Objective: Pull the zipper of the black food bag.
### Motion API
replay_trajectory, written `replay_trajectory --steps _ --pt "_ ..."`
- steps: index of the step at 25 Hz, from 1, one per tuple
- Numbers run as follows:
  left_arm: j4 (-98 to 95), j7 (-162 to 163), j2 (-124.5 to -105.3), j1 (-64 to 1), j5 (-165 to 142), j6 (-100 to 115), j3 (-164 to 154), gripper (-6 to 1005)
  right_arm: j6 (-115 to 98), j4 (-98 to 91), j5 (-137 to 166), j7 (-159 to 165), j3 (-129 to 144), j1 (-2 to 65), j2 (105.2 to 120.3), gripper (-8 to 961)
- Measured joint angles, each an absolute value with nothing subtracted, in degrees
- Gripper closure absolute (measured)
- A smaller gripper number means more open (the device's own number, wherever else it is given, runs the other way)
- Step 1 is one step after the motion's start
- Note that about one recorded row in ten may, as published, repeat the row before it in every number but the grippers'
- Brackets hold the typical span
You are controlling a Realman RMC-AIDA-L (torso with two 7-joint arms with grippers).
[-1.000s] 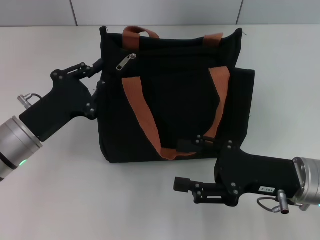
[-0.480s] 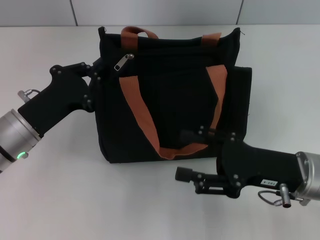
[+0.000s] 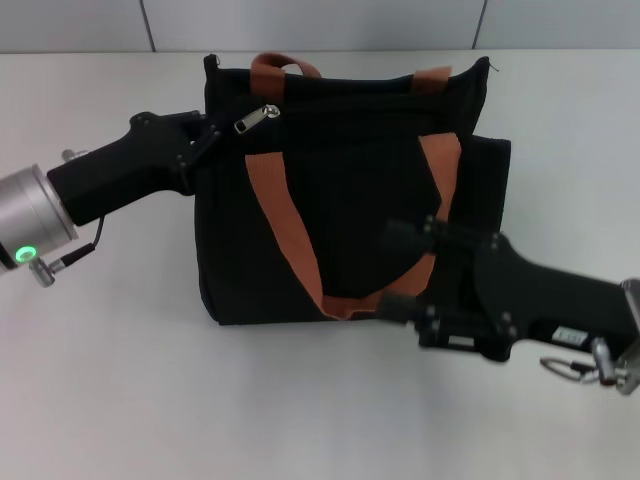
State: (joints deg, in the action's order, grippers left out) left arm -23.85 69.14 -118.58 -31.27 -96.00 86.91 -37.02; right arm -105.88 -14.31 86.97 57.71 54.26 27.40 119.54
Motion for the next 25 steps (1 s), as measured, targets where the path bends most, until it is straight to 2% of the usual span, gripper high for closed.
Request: replay_trajectory --steps 19,25 --pt "-28.7 80.9 -118.39 -31.1 -96.5 90.8 -38.9 980 -96.3 -20.4 79.2 74.4 53.8 31.0 119.65 166" --pt "-28.9 80.6 -118.39 -31.6 -96.5 89.6 -38.9 981 -94.1 -29.8 84.7 99.8 54.2 34.1 118.99 165"
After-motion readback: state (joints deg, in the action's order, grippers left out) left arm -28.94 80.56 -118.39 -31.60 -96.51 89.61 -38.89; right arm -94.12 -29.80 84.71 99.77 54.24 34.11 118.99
